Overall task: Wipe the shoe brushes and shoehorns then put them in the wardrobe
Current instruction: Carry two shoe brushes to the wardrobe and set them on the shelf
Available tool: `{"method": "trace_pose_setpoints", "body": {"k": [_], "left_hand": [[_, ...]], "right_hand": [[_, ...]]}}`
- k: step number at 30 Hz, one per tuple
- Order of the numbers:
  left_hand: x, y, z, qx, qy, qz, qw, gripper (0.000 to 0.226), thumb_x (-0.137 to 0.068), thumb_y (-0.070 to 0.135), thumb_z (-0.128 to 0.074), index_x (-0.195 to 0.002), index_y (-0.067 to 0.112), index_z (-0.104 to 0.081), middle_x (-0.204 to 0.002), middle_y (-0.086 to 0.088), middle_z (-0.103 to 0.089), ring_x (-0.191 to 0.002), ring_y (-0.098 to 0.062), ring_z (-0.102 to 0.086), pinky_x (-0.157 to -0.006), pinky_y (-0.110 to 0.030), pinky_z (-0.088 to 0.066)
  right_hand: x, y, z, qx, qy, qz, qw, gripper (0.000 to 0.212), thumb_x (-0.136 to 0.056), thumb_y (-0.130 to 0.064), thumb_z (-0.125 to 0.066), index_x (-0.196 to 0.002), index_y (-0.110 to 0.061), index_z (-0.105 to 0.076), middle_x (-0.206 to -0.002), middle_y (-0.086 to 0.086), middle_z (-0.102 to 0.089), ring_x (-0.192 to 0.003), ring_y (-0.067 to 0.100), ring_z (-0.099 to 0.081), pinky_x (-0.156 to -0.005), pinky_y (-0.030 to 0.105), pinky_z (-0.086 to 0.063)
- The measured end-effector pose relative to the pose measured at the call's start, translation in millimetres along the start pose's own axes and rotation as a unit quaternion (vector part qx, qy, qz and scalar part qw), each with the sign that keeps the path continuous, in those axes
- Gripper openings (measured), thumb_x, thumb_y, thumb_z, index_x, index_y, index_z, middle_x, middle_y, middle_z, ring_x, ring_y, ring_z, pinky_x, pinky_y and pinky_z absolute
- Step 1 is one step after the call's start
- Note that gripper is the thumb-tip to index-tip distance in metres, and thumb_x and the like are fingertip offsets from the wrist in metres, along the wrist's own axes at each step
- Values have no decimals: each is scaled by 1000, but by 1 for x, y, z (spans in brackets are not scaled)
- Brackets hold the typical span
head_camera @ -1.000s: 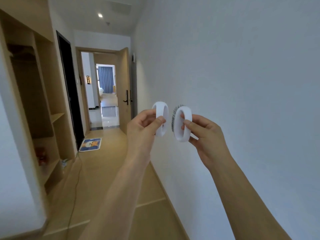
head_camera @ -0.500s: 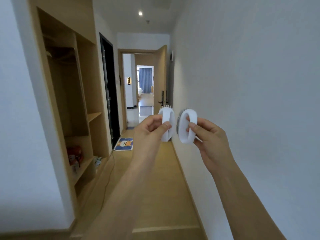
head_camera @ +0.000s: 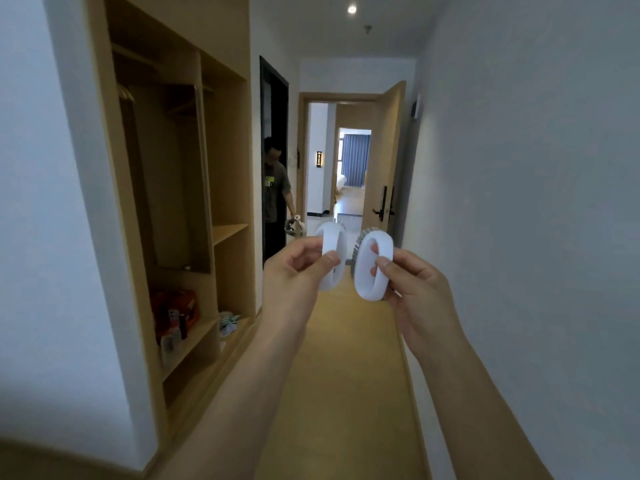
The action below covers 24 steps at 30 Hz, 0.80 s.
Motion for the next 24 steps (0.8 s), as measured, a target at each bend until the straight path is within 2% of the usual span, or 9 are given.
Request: {"method": "trace_pose_setpoints", "body": {"k": [4, 9, 14, 19, 22, 24], "left_hand": [[-54, -47, -11, -2, 7, -3, 1000, 16, -87, 22, -70, -98, 33, -72, -92, 15, -72, -86, -1, -67, -88, -46, -56], [-140, -110, -29, 16, 10, 3, 1000, 18, -86, 21, -71, -89, 39, -70, -87, 20, -71, -81, 3, -66, -77, -33, -56], [-248, -164, -45, 27, -8, 12, 1000, 21, -87, 20, -70, -85, 41, -70, -86, 19, -72, -81, -2, -69, -80, -39, -59], [-348, -220, -38, 13, -2, 21, 1000, 18, -86, 23, -70, -90, 40, -69, -86, 23, -70, -81, 3, -67, -78, -34, -56], [-397, -256, -25, 7, 5, 33, 999, 18, -87, 21, -70, -88, 39, -71, -87, 17, -72, -82, -3, -69, -80, -39, -58], [-428, -279, -15, 1, 15, 30, 999, 17, -87, 19, -70, -91, 35, -71, -88, 15, -72, -82, -1, -68, -77, -35, -58]], "right_hand": [[-61, 36, 4, 8, -5, -4, 1000, 27, -91, -10, -66, -117, -13, -73, -106, 8, -74, -100, 21, -69, -85, 34, -56], [-150, 80, 6, 34, 4, -2, 999, 25, -90, -11, -67, -114, -16, -74, -104, 5, -75, -99, 19, -69, -86, 35, -59], [-263, 116, -9, 46, 9, 7, 999, 26, -91, -10, -66, -116, -13, -73, -99, 1, -76, -88, 10, -71, -81, 29, -60], [-365, 169, -38, 38, 4, -10, 999, 27, -91, -10, -66, -117, -12, -73, -100, 2, -74, -86, 10, -71, -75, 25, -57], [-418, 206, -61, 19, -16, -25, 999, 25, -91, -9, -65, -115, -10, -73, -97, 3, -72, -85, 9, -68, -74, 25, -55], [-454, 233, -75, 4, -29, -34, 999, 24, -91, -9, -66, -113, -10, -73, -95, 1, -73, -84, 8, -68, -73, 25, -55]]}}
Point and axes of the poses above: each hand's wrist, its own x-axis away from the middle knuckle, its own z-axis out of the back of the hand, y = z × x, the point moved 8 cm from there along -x, towards the middle knuckle
